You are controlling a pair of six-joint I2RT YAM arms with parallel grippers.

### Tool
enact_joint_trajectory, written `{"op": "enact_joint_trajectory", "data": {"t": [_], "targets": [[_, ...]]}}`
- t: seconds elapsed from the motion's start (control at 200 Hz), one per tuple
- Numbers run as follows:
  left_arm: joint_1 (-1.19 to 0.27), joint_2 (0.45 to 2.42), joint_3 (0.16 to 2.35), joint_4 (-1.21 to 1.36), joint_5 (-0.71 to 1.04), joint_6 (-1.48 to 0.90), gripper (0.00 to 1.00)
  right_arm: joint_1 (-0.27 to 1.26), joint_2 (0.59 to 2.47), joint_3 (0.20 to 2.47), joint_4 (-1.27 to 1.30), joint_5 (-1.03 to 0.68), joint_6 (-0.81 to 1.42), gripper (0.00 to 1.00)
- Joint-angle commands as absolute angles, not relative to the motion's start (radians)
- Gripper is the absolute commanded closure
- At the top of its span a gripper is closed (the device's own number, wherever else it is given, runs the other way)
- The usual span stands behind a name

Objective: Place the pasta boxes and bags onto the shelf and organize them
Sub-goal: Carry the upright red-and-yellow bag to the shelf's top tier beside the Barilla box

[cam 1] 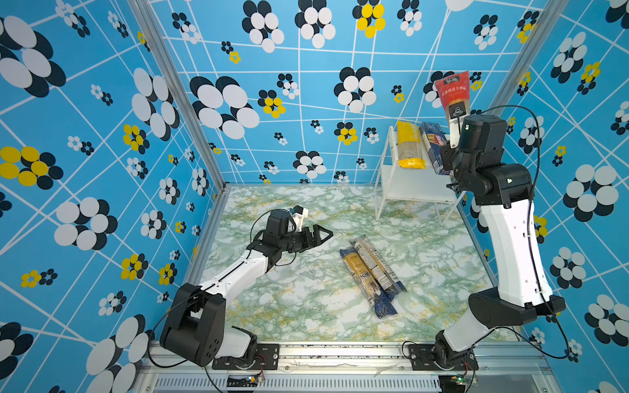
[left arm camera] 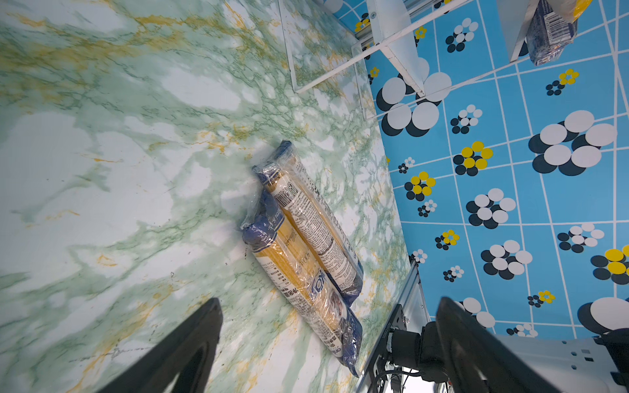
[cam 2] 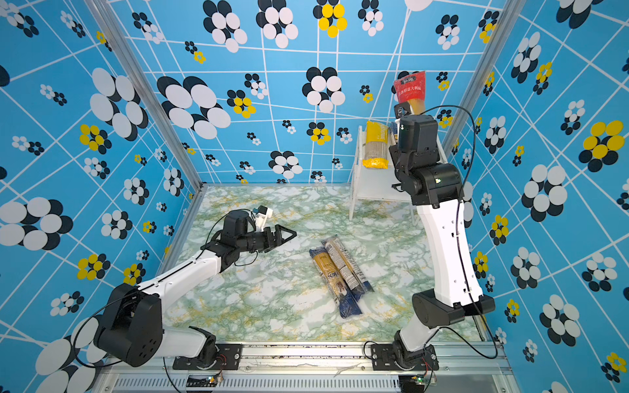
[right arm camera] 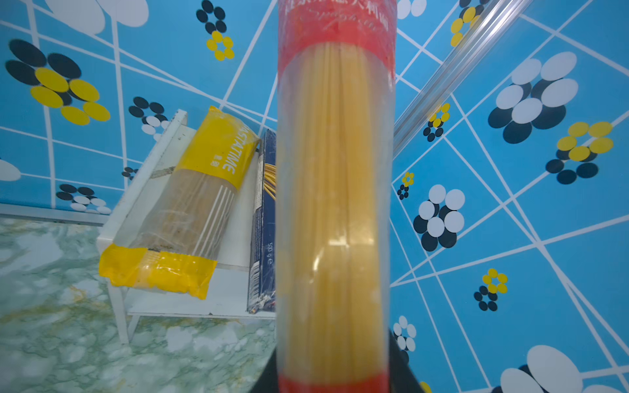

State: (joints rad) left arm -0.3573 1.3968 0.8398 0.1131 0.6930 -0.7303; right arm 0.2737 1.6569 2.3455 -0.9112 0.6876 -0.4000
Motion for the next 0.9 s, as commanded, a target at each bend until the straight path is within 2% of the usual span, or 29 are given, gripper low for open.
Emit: {"op": "enact_joint_trajectory", "data": {"t": [0.0, 0.15, 0.5, 0.895], "targets": [[-0.346, 1.374, 0.829, 0.135, 0.716, -0.708, 0.01, 0.258, 1.636, 2.399, -0.792, 0.794, -0.483, 1.0], [-0.341, 1.371, 0.824, 0.135, 0.717, -0.705, 0.01, 0.236, 1.627, 2.348, -0.754, 0.841, -0.549, 1.0], [-0.335, 1.379, 0.828, 0.123, 0.719, -0.689, 0.01, 0.147, 1.629, 2.309, -0.755, 0.815, -0.584, 1.0], [-0.328, 1.423, 0.835, 0.136, 0.74, -0.685, 0.01, 0.124, 1.655, 2.278, -0.736, 0.816, -0.692, 1.0]]}}
